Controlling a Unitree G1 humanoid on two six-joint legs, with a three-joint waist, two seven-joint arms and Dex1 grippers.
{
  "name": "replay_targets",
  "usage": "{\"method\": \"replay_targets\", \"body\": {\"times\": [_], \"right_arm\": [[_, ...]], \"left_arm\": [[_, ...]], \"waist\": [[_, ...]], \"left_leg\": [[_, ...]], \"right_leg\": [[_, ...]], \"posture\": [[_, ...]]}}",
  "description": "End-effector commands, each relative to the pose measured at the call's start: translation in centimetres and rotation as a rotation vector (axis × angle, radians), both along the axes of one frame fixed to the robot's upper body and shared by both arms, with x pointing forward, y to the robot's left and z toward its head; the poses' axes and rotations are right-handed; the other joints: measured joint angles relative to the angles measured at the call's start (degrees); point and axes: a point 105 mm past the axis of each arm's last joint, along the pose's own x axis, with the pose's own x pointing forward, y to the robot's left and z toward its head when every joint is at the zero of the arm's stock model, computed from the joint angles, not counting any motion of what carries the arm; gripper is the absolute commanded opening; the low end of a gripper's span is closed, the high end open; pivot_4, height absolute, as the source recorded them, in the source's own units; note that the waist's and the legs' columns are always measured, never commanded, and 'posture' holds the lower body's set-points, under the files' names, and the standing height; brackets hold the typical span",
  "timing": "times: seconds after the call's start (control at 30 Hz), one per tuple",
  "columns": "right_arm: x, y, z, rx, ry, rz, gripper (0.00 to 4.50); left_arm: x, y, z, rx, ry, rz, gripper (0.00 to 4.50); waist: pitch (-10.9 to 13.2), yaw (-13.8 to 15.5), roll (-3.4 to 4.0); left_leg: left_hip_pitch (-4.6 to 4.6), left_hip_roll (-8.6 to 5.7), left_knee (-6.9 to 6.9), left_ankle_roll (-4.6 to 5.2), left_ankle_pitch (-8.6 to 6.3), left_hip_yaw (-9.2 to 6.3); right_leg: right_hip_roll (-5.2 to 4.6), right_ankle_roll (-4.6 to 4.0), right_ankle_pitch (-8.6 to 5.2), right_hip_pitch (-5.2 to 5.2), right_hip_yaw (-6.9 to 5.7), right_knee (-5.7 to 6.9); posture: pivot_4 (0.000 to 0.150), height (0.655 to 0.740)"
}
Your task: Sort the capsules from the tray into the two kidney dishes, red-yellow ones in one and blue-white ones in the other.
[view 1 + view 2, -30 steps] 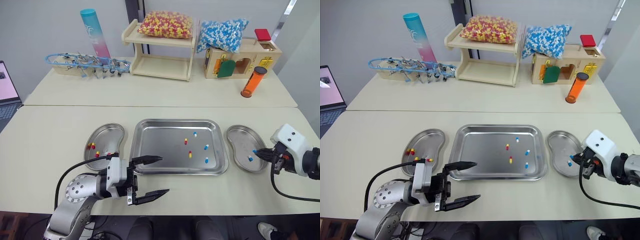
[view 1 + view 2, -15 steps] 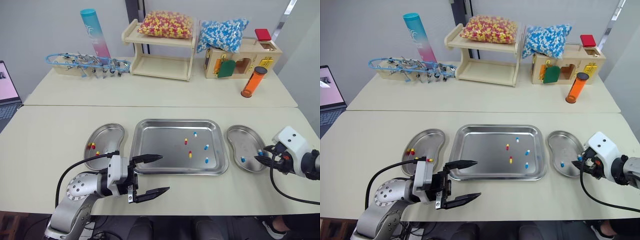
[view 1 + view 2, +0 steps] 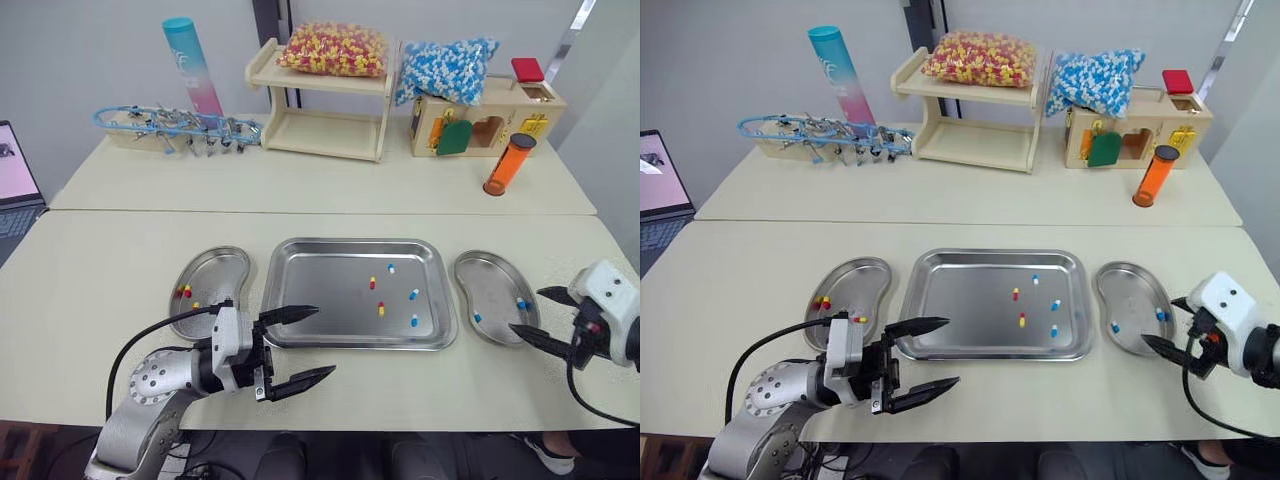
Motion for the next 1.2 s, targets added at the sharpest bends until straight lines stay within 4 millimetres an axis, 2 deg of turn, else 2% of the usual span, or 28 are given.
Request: {"method": "replay_targets", "body": {"times": [0.03,0.17,0.33,0.5,0.6,0.73,1.0,1.2], "right_arm": [[-0.8,0.2,1.6,-0.013,-0.114,0.099,4.49],[-1.2,0.3,1.7,0.019,-0.182,0.162,4.49],[-1.9,-0.8,0.4,0.026,-0.14,0.183,4.49],[-1.7,-1.4,-0.4,0.021,-0.14,0.19,4.49],[-1.5,-1.4,-0.6,0.026,-0.142,0.194,4.49],[-1.0,-1.3,-0.5,0.031,-0.155,0.201,4.49],[-0.2,-1.6,-0.1,0.036,-0.181,0.194,4.49],[-0.3,-1.8,-0.4,0.051,-0.14,0.201,4.49]], "left_arm": [[0.2,1.1,0.0,0.072,0.018,0.091,4.5],[0.9,2.9,0.8,0.052,-0.012,0.222,4.5],[1.6,9.7,1.8,0.036,-0.028,0.597,4.5],[0.6,15.5,2.2,0.048,-0.025,0.845,4.5],[-0.2,17.7,2.1,0.061,-0.007,0.925,4.5],[-2.4,21.2,1.2,0.092,0.055,1.029,4.5],[-5.2,24.2,-1.4,0.132,0.193,1.095,4.5],[-6.0,24.1,-1.7,0.141,0.208,1.084,4.5]], "waist": [[0.0,-0.06,0.0],[0.0,-0.19,-0.01],[0.01,-0.22,-0.02],[0.0,-0.11,-0.04],[-0.01,-0.12,-0.06],[-0.01,-0.24,-0.06],[-0.05,-0.16,-0.13],[-0.05,-0.15,-0.15]], "left_leg": [[0.01,0.0,0.0,0.0,0.0,0.01],[0.22,0.0,0.01,0.0,0.0,0.03],[0.2,0.0,-0.01,0.0,0.0,0.03],[0.22,0.0,0.0,0.0,0.0,0.03],[0.21,0.0,0.0,0.0,0.0,0.03],[0.22,0.0,-0.01,0.0,0.0,0.04],[0.21,0.0,-0.01,-0.01,-0.01,0.05],[0.21,0.0,-0.01,-0.01,-0.01,0.04]], "right_leg": [[0.0,0.0,0.0,0.01,0.01,0.0],[0.0,0.03,0.01,0.21,0.04,0.0],[0.0,0.02,0.01,0.19,0.04,-0.04],[-0.01,0.02,0.01,0.22,0.04,-0.03],[-0.01,0.02,0.01,0.21,0.03,-0.03],[0.0,0.02,0.01,0.21,0.04,-0.04],[-0.01,0.01,0.0,0.2,0.04,-0.04],[-0.01,0.01,0.0,0.2,0.03,-0.05]], "posture": [[0.15,0.74],[0.15,0.74],[0.15,0.74],[0.15,0.74],[0.15,0.74],[0.15,0.74],[0.15,0.74],[0.15,0.74]]}}
